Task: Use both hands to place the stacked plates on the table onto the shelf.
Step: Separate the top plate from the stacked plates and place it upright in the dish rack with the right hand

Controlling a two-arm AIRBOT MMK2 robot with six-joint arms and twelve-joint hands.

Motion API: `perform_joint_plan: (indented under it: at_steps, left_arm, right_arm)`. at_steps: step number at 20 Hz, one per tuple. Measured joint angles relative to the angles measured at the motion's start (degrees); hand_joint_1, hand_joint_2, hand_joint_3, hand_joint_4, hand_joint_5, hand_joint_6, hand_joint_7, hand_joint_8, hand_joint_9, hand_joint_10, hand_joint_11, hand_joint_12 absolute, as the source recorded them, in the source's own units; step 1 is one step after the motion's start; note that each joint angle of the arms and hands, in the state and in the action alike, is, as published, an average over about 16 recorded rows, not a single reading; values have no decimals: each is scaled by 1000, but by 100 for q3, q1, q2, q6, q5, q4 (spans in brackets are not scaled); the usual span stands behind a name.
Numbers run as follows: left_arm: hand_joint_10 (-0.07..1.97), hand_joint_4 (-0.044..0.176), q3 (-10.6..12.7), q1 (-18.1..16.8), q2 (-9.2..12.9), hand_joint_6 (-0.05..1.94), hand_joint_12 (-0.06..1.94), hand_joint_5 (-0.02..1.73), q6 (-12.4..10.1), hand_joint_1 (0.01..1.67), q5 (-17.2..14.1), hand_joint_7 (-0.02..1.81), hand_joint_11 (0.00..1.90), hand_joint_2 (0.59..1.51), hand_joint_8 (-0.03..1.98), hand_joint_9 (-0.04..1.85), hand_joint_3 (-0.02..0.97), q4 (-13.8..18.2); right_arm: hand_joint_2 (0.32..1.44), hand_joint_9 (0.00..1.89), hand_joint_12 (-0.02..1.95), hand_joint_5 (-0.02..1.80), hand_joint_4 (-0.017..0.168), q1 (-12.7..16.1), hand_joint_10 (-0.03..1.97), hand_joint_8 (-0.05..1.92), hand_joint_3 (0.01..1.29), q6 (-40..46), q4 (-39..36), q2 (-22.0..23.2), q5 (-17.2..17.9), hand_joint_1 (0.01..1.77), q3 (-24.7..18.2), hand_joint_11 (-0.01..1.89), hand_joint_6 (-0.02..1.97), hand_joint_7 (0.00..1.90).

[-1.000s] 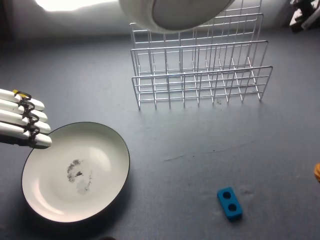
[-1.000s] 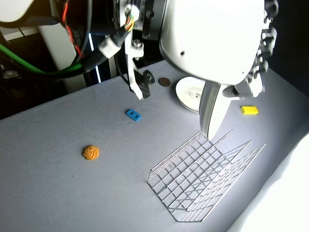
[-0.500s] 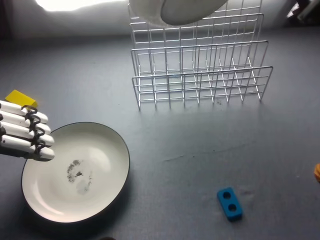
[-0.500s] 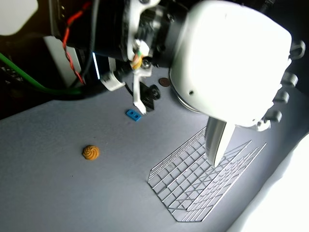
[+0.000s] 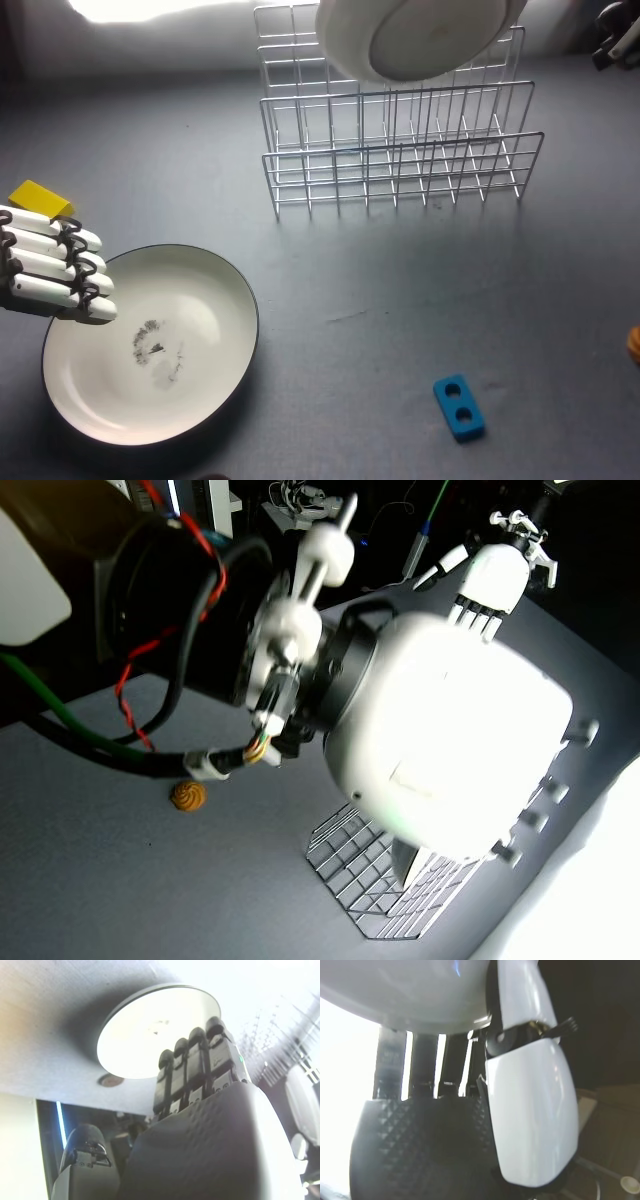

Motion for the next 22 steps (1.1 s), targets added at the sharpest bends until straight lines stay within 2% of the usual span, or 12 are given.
perform_joint_plan:
  at_steps: [5, 16, 22]
  left_arm:
    - [12, 1, 18, 113, -53, 18, 65, 131, -77, 12, 101, 103, 16, 1076, 18, 74, 17, -40]
    - [12, 1, 122, 296, -194, 18, 12, 113, -315, 17, 228, 86, 17, 1077, 17, 51, 17, -113]
    - [12, 1, 167, 357, -255, 19, 16, 119, -332, 20, 243, 97, 20, 1077, 17, 57, 17, -139]
  right_arm:
    - [953, 1066, 1232, 1035, -8, -146, 992, 594, 13, 4, 96, -149, -54, 1364, 246, 834, 643, 1205]
    - [953, 1066, 1168, 1023, -10, -538, 993, 548, 13, 3, 292, -556, 107, 1359, 891, 844, 648, 1208]
    - [953, 1074, 1138, 1018, -11, -784, 978, 524, 12, 2, 327, -694, 249, 1359, 1156, 848, 651, 1216]
